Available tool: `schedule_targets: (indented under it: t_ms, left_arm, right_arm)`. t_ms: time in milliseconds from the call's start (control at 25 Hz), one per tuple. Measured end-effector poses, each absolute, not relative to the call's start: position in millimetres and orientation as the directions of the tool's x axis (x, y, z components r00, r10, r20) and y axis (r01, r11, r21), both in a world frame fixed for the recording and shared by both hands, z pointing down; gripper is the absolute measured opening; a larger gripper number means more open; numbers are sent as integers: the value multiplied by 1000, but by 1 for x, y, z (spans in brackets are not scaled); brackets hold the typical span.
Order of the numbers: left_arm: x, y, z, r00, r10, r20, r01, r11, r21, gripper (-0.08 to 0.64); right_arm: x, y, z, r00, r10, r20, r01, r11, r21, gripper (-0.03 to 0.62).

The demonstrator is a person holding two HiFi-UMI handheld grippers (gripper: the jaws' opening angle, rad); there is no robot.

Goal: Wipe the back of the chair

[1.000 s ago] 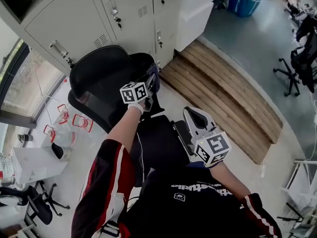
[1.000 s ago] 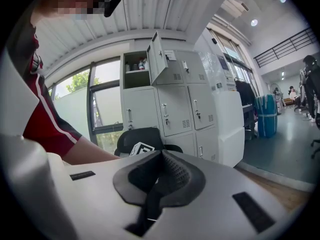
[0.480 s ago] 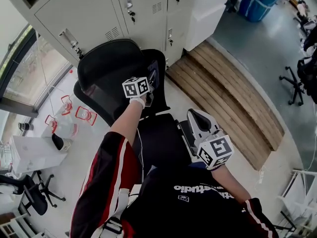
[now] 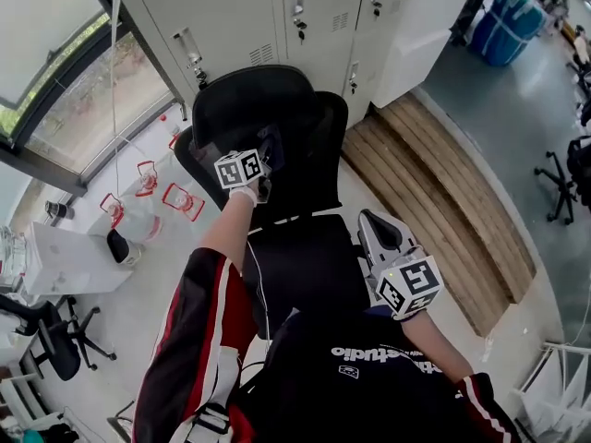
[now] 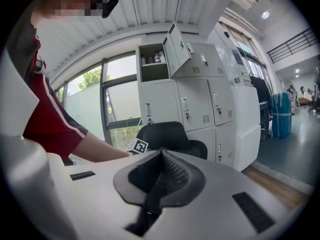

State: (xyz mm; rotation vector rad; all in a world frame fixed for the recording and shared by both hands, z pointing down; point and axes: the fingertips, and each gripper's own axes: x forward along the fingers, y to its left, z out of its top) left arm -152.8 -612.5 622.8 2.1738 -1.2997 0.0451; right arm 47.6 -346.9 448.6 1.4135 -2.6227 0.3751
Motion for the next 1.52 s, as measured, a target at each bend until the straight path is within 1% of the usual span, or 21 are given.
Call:
schedule_targets:
  t_ms: [360,600,880,1160,1520]
  left_arm:
    - [-279,-579,617,398,-855,334,-870,-236,433,57]
    - [-361,-550,620,295,-895,334,-889,-129,440,57]
    - [-438,-513,618,184,-919,348,-909,-25,417,57]
    - [-464,-480,614,164,-930,330,-909,-12,417,57]
    - [-428,-463,627,208,-923,323,-898,-49,437,57]
  right_arm:
    - [-11,-325,450,-600,-761,247,-800,581,-152,15]
    - [-52,-312,454,-647,-719,255,-761,630,-156,15]
    - [-79,-301,457,-673,-691,263,-737,658,-156,15]
    - [-100,-283,457,-705,-660,260,-705,691,-157,15]
    - [-91,-277,455,-707,-662,249,-705,690,-165,15]
